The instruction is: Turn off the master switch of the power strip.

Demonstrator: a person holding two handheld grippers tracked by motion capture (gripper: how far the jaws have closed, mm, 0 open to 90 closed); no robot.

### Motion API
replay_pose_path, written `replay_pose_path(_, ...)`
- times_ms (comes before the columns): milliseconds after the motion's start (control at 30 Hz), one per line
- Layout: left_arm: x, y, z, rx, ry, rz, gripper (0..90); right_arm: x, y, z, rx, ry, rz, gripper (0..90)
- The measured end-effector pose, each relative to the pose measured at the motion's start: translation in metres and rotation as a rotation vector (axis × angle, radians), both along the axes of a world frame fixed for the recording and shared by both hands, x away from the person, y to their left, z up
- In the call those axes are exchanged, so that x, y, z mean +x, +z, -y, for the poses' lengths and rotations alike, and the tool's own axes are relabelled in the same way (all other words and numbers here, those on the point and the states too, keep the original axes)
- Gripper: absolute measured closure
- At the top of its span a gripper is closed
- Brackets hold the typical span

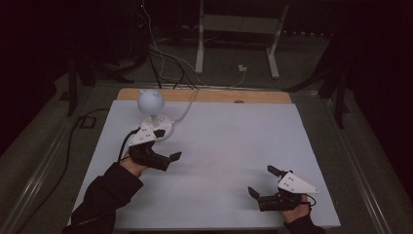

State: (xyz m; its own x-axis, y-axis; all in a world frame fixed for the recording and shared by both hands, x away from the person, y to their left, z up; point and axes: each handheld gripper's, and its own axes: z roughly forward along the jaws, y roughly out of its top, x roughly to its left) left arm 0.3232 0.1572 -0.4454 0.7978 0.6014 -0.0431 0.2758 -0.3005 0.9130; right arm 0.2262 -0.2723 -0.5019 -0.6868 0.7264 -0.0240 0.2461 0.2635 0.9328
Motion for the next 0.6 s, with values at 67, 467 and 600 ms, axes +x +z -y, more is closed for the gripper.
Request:
replay_pose_path(67,0.003,-0.001,0.001,-0.001,0.006,-0.006,0.3,0.000,0.000,0.000,-0.002,0.001,0.000,0.0)
replay_pose_path(467,0.019,-0.009,0.007,0.004,0.159,0.003,0.4,0.000,0.000,0.000,0.002,0.001,-0.003,0.0)
replay_pose_path(600,0.025,-0.011,0.007,-0.011,0.212,-0.025,0.4,0.000,0.000,0.000,0.002,0.000,-0.003,0.0)
